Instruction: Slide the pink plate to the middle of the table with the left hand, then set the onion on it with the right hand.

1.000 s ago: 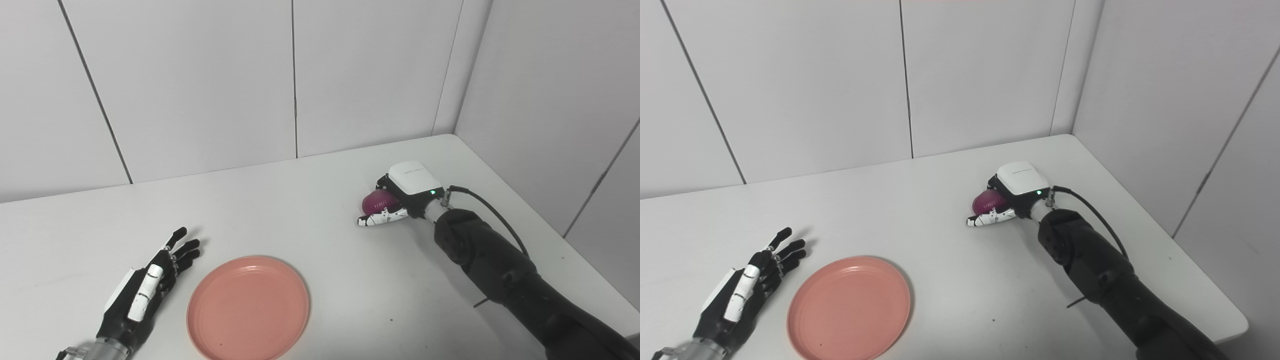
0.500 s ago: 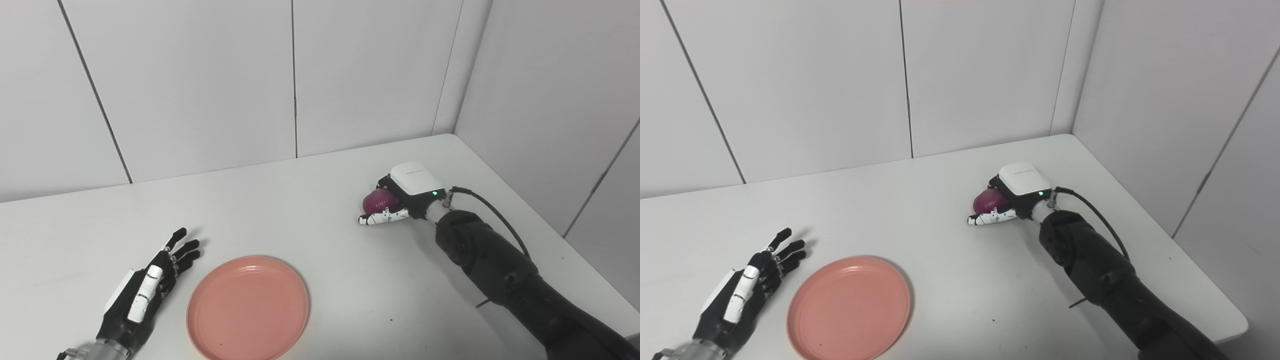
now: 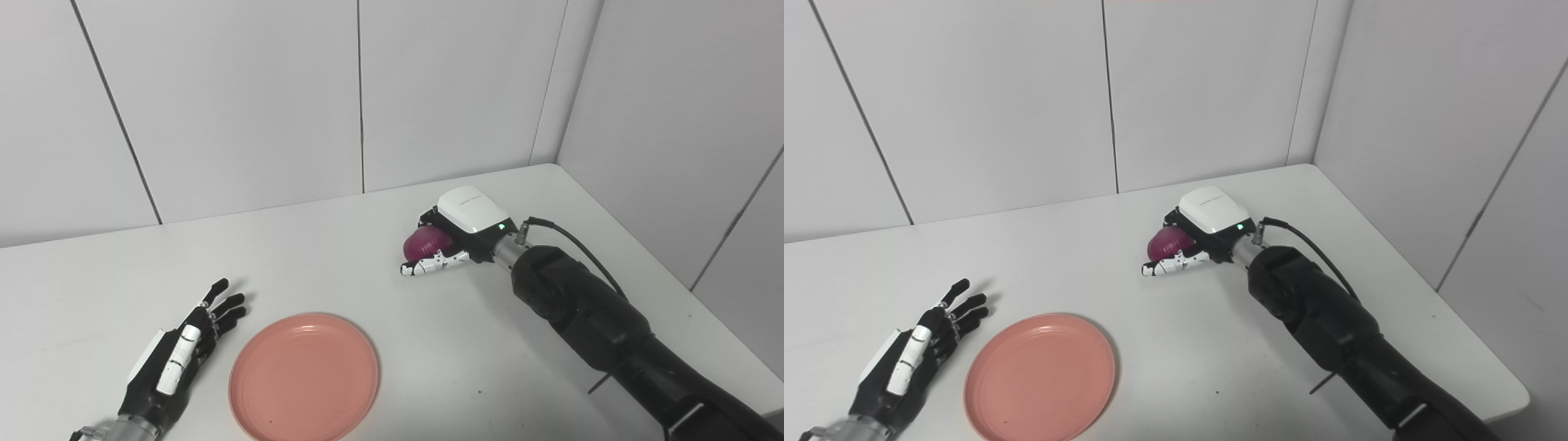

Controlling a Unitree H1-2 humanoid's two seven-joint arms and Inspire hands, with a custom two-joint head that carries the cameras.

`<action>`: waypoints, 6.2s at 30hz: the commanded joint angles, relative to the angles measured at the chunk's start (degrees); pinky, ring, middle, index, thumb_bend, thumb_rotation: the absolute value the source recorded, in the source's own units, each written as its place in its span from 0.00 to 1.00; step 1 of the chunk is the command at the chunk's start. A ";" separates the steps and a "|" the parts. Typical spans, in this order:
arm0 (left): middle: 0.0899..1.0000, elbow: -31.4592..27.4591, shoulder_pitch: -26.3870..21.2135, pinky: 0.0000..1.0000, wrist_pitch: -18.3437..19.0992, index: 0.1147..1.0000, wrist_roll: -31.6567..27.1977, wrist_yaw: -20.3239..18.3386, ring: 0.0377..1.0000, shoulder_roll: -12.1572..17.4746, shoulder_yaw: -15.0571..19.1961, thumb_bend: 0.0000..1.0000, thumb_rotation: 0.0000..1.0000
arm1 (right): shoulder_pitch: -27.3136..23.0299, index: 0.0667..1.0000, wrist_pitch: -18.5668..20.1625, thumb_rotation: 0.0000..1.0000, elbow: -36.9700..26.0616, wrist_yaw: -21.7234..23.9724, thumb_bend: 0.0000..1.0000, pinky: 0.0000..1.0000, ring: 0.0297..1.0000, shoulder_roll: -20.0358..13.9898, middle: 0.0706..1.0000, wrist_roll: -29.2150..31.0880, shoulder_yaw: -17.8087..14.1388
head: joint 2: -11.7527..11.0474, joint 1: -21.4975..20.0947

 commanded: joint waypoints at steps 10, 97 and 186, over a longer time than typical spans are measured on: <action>0.87 0.02 0.97 0.90 0.57 0.94 0.58 1.31 0.87 -3.21 -1.67 0.70 0.94 | -3.14 0.44 -3.89 0.95 -11.56 4.34 0.61 0.23 0.27 2.08 0.32 -1.65 0.15 | 0.67 7.09; 0.85 -8.22 0.56 0.89 8.51 0.91 2.83 6.41 0.85 -7.60 -5.35 0.73 0.95 | 1.05 0.48 -18.53 0.94 -0.82 4.58 0.51 0.26 0.32 13.35 0.39 -7.31 9.72 | 7.21 21.03; 0.86 -7.58 -0.61 0.90 9.67 0.91 2.18 4.72 0.84 -7.26 -3.79 0.74 0.96 | 5.67 0.62 -14.97 1.00 -12.46 9.49 1.00 0.43 0.49 14.07 0.55 14.32 -2.73 | 9.64 18.14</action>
